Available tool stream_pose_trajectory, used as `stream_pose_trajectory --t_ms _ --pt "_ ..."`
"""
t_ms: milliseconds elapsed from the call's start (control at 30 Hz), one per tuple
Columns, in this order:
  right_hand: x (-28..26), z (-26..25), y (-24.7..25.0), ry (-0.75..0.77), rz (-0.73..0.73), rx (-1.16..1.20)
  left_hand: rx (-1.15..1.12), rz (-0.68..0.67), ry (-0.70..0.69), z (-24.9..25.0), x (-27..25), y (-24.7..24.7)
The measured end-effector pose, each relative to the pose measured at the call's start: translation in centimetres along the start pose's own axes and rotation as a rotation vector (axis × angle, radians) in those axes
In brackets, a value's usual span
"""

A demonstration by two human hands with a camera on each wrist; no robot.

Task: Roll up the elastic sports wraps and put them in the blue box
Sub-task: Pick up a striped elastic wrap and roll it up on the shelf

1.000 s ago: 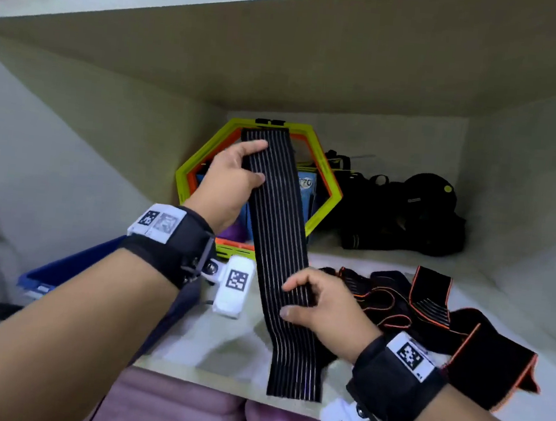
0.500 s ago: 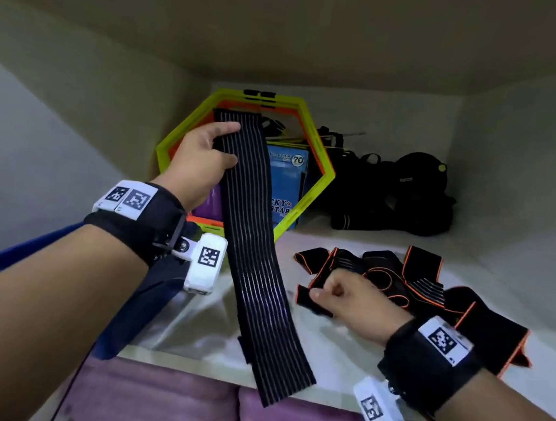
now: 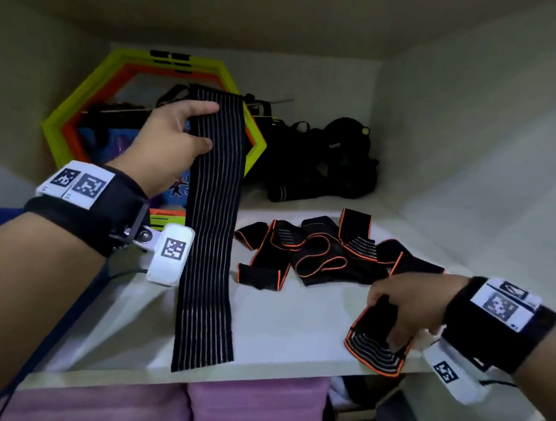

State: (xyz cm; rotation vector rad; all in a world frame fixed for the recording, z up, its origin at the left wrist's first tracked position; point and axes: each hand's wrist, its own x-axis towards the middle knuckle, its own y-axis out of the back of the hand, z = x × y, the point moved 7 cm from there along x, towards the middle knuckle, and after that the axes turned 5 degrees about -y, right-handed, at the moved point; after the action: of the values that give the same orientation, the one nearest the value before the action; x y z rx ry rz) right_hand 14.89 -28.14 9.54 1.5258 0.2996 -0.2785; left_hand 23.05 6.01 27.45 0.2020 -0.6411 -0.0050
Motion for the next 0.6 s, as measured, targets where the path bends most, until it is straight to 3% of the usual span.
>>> stream_pose_trajectory --t_ms 100,233,400,600 --pt "0.8 -0.1 -0.3 0.012 0.015 0.073 0.020 -0.047 0.009 -0.6 0.4 -2.0" --pt "2.0 -2.9 1.7 0.024 0.181 -0.077 0.045 -0.087 0.011 -0.8 0.6 -3.8" --pt "3.9 -7.1 3.8 0.034 0.225 -0.137 0.082 -0.124 0.019 -0.8 0.2 -4.7" --pt "4.8 -13.3 5.8 0.380 0.317 -0.231 0.137 -0.098 0.015 -0.9 0.1 -3.1"
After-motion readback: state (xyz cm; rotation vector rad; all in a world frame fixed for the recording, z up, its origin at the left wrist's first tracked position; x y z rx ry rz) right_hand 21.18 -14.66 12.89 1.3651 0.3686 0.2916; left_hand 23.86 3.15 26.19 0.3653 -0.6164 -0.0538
